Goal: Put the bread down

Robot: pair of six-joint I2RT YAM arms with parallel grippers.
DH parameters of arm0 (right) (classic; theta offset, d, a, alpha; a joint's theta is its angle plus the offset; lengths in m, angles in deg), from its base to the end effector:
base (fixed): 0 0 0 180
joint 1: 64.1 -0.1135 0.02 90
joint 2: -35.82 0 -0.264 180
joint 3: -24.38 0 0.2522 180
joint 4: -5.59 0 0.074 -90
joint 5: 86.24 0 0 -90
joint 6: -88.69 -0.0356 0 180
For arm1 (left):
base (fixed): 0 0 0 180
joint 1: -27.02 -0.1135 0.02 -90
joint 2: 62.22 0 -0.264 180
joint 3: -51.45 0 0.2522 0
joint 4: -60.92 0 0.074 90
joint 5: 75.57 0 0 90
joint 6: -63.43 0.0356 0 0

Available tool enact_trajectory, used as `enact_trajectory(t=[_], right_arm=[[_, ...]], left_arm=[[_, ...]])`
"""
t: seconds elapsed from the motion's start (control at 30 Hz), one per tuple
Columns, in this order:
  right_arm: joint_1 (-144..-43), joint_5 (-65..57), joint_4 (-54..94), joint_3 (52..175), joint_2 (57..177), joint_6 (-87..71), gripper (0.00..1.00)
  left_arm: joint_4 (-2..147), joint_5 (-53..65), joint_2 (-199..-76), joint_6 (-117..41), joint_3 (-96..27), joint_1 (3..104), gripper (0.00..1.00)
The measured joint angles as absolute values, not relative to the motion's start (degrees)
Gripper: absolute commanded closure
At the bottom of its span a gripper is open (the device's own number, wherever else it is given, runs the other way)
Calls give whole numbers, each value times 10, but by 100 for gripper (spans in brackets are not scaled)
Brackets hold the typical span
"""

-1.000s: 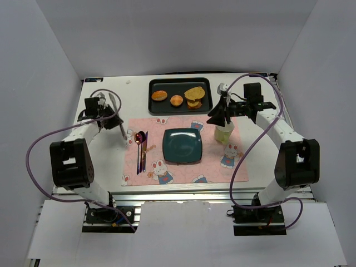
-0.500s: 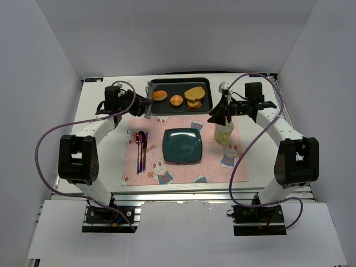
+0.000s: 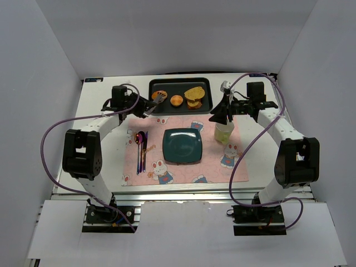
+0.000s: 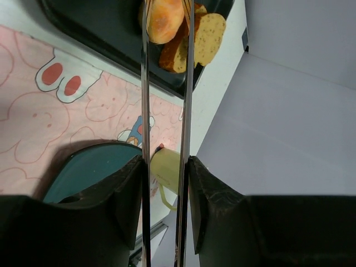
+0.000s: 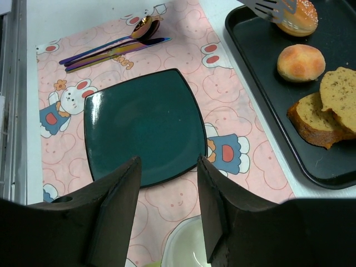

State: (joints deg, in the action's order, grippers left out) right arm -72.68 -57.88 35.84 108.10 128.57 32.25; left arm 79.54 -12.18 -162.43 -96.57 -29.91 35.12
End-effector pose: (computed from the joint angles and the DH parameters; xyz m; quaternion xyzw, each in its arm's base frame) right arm 0.3435 0.0835 0.2801 -0.4838 0.6453 0.3725 0.4592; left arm 0.3833 -0.0707 0.2275 -0.3615 0.8008 -0.4316 0.2044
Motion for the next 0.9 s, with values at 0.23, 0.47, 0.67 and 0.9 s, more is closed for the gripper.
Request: enact_trajectory(t=[0.23, 0.47, 0.67, 0.9], right_arm=[[-724, -579, 355, 1075, 1285, 322, 50], [-724, -579, 354, 1074, 1285, 321, 50], [-722, -579, 355, 1073, 1285, 321, 50], [-720, -579, 355, 1068, 1285, 322, 50]], left_arm=[[800, -90, -1612, -1024, -277, 354, 53], [781, -74, -1607, -1092, -230, 354, 48], [746, -70, -1607, -1113, -229, 354, 45], [720, -69, -1607, -1126, -229, 354, 44]])
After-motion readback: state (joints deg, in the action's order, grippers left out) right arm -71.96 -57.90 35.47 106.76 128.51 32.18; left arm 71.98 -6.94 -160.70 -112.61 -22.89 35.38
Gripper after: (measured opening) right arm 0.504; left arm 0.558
